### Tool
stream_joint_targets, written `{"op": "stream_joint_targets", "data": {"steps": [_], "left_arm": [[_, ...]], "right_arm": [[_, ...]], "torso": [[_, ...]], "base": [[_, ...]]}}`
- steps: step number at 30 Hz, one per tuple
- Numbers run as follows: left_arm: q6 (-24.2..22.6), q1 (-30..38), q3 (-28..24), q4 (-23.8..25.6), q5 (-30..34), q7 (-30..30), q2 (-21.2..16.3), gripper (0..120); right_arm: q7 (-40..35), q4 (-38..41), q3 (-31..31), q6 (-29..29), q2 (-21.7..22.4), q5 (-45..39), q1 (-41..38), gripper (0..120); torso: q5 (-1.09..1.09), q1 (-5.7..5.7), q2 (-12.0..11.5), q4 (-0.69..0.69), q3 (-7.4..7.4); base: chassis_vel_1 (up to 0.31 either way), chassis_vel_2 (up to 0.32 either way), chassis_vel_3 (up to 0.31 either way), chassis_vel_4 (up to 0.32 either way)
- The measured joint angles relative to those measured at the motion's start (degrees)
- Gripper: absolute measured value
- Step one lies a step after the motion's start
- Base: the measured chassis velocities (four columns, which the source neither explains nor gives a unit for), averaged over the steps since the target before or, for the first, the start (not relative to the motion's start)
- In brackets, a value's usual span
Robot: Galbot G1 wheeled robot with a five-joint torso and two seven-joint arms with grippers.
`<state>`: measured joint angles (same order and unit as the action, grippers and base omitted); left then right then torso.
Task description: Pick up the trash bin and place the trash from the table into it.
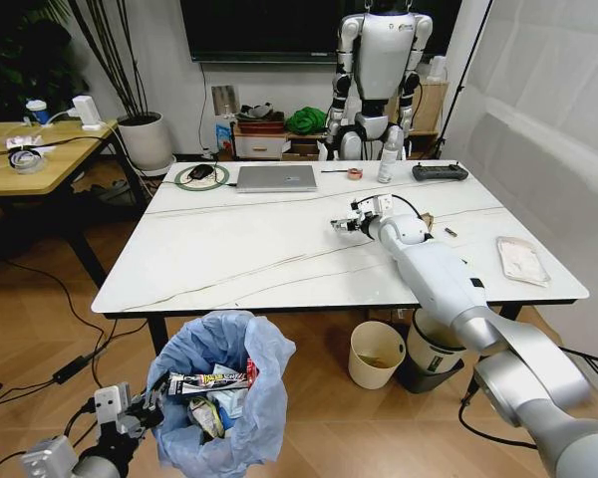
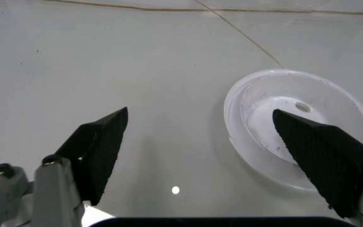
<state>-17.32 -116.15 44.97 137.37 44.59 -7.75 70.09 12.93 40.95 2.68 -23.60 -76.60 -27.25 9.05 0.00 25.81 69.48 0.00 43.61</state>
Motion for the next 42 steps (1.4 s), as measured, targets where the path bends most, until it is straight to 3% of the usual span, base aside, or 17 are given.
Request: {"op": "stream_joint_targets", "data": {"steps": [15,22,25,31,34,38,39,42], "left_arm": [[0.1,0.1,0.0,-0.1,0.2,0.0,-0.2,0],[0.1,0.3,0.0,-0.2,0.5,0.0,-0.5,0],[0.1,0.4,0.0,-0.2,0.6,0.0,-0.6,0],[0.1,0.6,0.0,-0.3,0.8,-0.1,-0.8,0],[0.1,0.7,0.0,-0.3,0.9,-0.2,-0.9,0],[0.1,0.8,-0.1,-0.3,1.2,-0.2,-1.1,0],[0.1,0.8,-0.1,-0.3,1.2,-0.2,-1.1,0],[0.1,1.1,-0.1,-0.4,1.6,-0.3,-1.2,0]], "right_arm": [[0.2,-1.2,-0.3,-0.7,-0.2,0.2,0.0,36],[0.3,-1.3,-0.1,-0.6,-0.2,0.5,-0.1,7],[0.4,-1.3,0.0,-0.6,-0.2,0.6,-0.1,0],[2.1,0.5,-0.2,-0.4,0.5,0.5,0.4,0],[3.2,6.4,-0.1,-0.8,2.6,-1.8,2.1,0],[3.9,20.8,0.8,-2.2,8.7,-7.5,6.5,0],[3.9,20.8,0.8,-2.2,8.7,-7.5,6.5,0],[3.8,34.0,1.4,-4.1,14.8,-13.8,10.8,0]], "torso": [[0.00,0.00,0.0,0.00,0.00],[0.00,0.00,0.0,0.00,0.00],[-0.01,0.00,0.0,0.00,-0.01],[0.00,0.00,0.0,0.00,0.00],[0.03,0.01,0.0,0.01,0.01],[0.03,0.01,0.0,0.02,0.01],[0.03,0.01,0.0,0.02,0.01],[-0.01,0.00,0.0,0.00,-0.01]], "base": [[0.000,0.000,0.000,0.000],[0.000,0.000,0.000,0.000],[0.000,0.000,0.000,0.000],[0.000,0.000,0.000,0.000],[0.000,0.000,0.000,0.000],[0.000,0.000,0.000,0.000],[0.000,0.000,0.000,0.000],[0.000,0.000,0.000,0.000]]}}
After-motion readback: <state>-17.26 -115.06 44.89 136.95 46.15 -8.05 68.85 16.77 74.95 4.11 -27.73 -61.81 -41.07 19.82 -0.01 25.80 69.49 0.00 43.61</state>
